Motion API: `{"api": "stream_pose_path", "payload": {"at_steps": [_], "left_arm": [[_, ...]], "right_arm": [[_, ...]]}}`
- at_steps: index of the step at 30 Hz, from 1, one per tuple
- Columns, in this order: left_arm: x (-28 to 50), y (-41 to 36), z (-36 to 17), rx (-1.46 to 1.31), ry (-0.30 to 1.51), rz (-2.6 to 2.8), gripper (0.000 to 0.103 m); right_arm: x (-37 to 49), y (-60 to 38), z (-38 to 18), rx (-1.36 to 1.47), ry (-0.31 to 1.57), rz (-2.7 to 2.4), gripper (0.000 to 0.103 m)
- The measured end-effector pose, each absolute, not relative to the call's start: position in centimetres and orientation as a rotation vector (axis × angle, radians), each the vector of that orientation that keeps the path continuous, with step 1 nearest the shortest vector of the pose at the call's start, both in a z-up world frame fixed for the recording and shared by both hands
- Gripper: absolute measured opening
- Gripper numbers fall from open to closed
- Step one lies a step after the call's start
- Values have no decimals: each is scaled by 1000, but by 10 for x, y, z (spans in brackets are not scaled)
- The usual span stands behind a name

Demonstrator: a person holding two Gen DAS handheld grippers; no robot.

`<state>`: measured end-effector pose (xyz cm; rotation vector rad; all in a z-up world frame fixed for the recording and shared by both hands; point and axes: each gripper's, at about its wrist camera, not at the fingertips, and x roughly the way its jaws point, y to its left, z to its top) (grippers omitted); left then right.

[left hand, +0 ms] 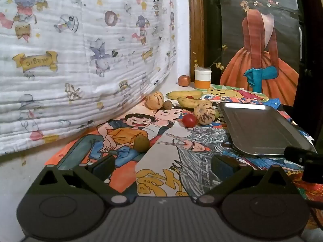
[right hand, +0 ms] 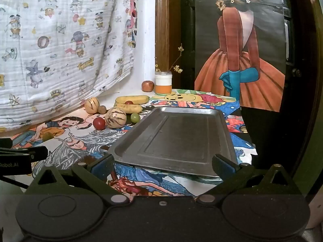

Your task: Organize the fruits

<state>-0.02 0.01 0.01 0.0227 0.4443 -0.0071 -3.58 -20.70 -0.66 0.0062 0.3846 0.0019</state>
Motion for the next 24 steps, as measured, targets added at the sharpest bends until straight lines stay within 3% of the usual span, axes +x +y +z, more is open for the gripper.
{"api": "stream_pose_path", "payload": {"at_steps": [24], "left_arm": [[2, 2, -5, 12, 476, -6, 103]], "right_arm": [[-35, -207, -8, 6, 397, 11, 103]]}}
